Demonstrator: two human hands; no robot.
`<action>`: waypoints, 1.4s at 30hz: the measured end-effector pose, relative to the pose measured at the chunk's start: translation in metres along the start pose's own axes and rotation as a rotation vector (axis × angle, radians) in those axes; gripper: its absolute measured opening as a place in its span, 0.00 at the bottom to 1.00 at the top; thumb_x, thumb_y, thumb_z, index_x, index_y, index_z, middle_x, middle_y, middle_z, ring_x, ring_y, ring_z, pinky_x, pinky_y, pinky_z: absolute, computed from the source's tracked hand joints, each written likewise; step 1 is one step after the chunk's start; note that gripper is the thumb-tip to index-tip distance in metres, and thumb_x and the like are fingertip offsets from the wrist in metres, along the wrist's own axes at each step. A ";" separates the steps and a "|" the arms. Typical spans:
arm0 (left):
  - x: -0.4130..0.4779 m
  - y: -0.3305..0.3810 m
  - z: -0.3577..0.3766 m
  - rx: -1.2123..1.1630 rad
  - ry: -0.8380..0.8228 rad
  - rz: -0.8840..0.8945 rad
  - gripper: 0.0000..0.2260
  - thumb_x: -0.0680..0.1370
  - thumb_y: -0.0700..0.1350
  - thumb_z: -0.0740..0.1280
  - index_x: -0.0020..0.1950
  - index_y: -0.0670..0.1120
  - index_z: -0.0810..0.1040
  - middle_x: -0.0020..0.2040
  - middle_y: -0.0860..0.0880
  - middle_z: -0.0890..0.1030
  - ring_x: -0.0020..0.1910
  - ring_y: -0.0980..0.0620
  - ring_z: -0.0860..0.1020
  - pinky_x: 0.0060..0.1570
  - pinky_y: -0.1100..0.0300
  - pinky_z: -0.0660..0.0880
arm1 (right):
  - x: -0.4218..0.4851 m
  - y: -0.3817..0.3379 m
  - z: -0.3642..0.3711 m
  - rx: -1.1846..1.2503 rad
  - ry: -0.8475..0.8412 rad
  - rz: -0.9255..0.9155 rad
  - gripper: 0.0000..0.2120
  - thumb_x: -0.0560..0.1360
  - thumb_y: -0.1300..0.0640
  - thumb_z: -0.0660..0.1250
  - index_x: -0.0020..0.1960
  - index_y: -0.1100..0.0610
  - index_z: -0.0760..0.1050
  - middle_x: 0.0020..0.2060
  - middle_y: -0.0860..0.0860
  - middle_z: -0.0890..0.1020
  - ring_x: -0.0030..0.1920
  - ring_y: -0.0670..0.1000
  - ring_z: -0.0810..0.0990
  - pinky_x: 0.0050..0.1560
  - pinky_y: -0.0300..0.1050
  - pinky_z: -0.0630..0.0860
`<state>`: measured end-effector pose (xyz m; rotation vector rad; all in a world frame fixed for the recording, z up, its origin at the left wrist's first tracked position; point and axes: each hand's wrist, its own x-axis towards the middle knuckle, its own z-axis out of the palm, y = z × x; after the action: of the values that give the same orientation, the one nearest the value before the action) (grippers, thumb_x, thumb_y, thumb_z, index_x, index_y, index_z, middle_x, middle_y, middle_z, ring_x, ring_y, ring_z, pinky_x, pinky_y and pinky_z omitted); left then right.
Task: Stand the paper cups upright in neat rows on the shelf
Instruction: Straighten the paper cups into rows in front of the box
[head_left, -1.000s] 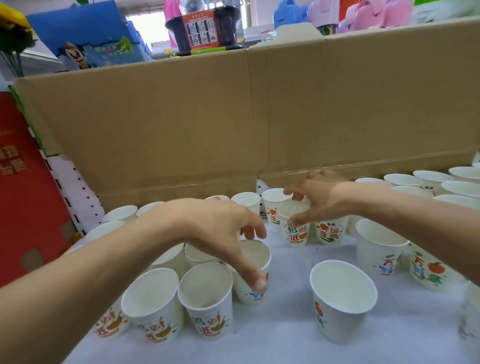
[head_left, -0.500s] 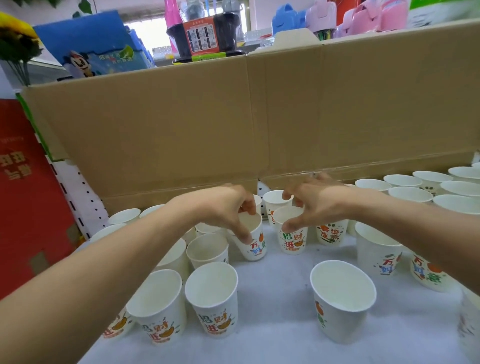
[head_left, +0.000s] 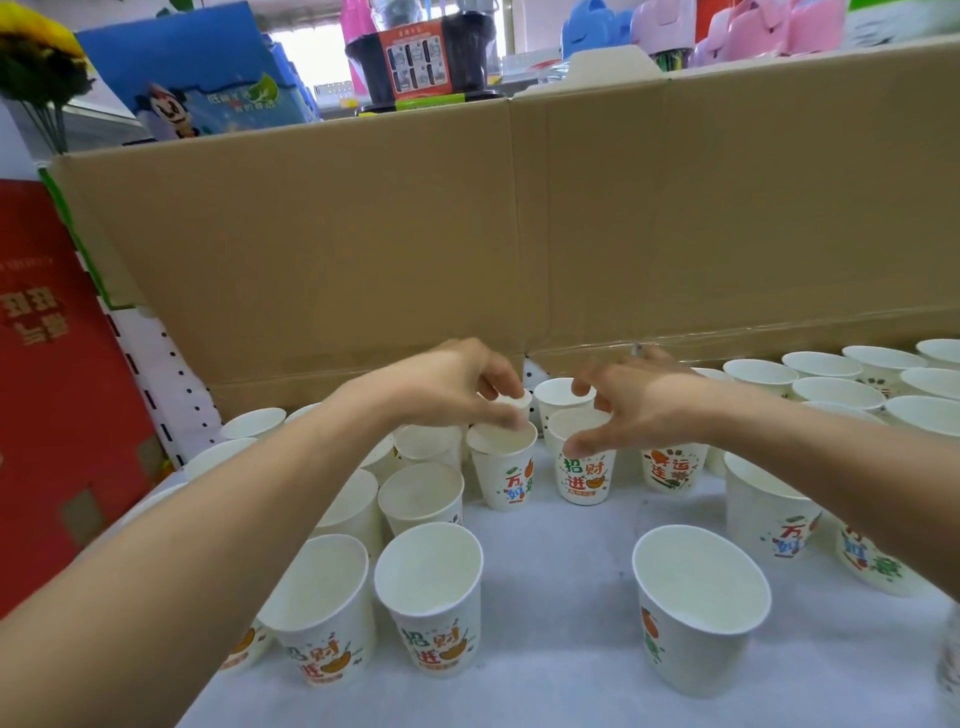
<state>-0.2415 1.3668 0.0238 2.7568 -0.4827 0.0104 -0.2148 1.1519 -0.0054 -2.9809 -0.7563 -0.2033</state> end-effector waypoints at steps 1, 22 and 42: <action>-0.002 0.000 -0.004 -0.037 0.031 -0.004 0.13 0.72 0.56 0.72 0.54 0.53 0.82 0.48 0.58 0.83 0.49 0.62 0.80 0.45 0.68 0.74 | 0.001 0.001 0.001 -0.001 -0.002 0.007 0.34 0.68 0.30 0.66 0.66 0.49 0.68 0.60 0.48 0.79 0.62 0.52 0.73 0.67 0.50 0.60; 0.001 -0.010 0.014 0.159 -0.098 0.033 0.03 0.72 0.46 0.74 0.41 0.54 0.83 0.41 0.57 0.83 0.44 0.59 0.79 0.46 0.62 0.74 | 0.004 -0.003 0.004 -0.057 0.016 0.043 0.36 0.68 0.29 0.64 0.68 0.49 0.66 0.61 0.49 0.78 0.64 0.54 0.72 0.67 0.51 0.60; -0.004 -0.006 0.022 0.261 -0.067 0.042 0.07 0.73 0.51 0.72 0.50 0.54 0.83 0.45 0.56 0.83 0.47 0.55 0.78 0.47 0.60 0.73 | -0.003 -0.006 -0.002 0.101 -0.022 0.030 0.32 0.70 0.35 0.68 0.68 0.48 0.66 0.62 0.47 0.77 0.63 0.51 0.73 0.67 0.50 0.61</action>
<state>-0.2440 1.3661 0.0010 3.0096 -0.5954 -0.0093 -0.2208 1.1558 -0.0039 -2.9011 -0.7016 -0.1275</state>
